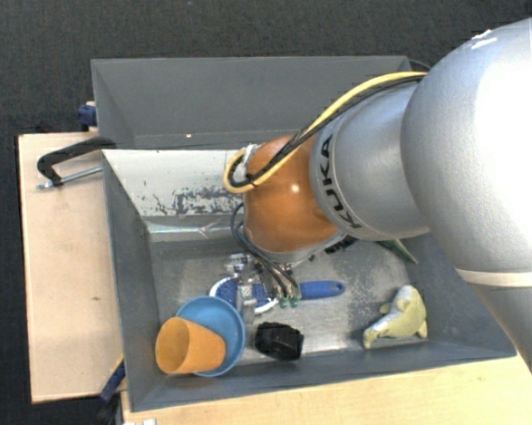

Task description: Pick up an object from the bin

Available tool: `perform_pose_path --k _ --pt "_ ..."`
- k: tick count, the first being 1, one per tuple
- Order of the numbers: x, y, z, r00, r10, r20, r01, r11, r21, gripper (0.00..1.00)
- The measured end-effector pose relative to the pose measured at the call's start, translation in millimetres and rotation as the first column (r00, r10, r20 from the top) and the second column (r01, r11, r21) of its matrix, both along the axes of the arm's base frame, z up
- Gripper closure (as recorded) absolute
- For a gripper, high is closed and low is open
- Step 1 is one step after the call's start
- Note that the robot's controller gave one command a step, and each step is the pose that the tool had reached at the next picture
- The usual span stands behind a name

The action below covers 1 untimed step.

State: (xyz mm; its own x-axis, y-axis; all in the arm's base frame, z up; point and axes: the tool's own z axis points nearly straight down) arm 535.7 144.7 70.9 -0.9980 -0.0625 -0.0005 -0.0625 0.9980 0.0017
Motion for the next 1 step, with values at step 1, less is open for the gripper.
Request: perform_pose_path --k 1 --pt "19.2 -32.6 167.7 0.899 0.437 0.012 -0.437 0.899 -0.004 1.00"
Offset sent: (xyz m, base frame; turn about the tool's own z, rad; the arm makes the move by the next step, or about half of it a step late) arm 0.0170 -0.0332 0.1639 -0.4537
